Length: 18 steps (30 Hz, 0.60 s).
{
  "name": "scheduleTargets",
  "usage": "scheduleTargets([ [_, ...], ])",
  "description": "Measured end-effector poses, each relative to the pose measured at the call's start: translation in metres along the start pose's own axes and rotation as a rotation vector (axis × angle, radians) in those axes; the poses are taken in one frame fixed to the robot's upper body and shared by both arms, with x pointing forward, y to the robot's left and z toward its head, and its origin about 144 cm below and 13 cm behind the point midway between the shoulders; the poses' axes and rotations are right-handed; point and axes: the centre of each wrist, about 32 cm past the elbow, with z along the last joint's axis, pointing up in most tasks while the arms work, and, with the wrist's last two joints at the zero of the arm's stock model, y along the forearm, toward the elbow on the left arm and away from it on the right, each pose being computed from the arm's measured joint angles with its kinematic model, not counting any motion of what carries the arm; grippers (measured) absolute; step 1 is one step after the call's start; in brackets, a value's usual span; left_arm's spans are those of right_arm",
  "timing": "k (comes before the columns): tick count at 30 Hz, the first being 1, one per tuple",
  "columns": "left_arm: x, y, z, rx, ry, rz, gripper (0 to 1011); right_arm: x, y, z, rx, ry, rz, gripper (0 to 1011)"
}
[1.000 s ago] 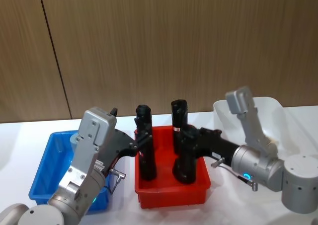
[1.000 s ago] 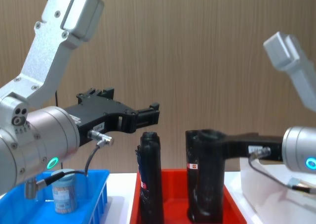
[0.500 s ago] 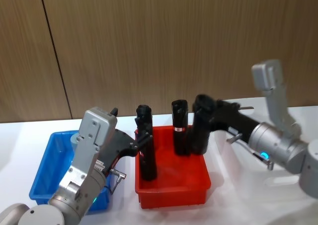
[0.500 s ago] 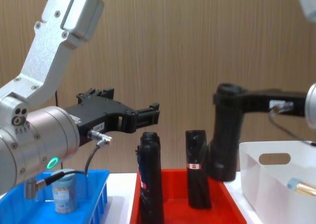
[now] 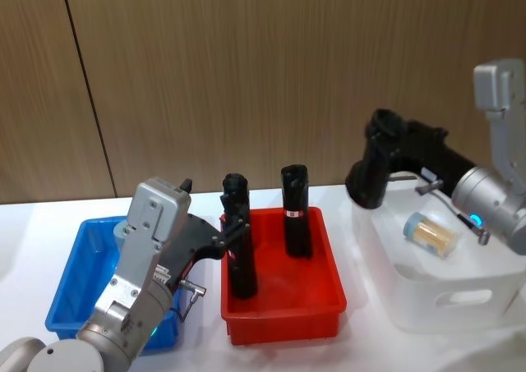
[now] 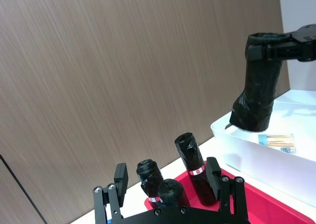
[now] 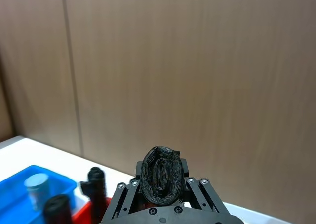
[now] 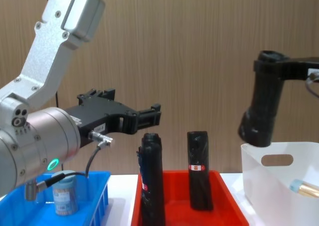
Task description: Pick the cotton swabs from the blue box and place them into the white box.
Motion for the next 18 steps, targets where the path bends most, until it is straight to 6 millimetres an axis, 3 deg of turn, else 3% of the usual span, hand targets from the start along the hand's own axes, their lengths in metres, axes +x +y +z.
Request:
scheduleTargets([
  [18,0.000,0.000,0.000,0.000,0.000,0.000,1004,0.033,0.008,-0.026,-0.046,-0.046,-0.153,357],
])
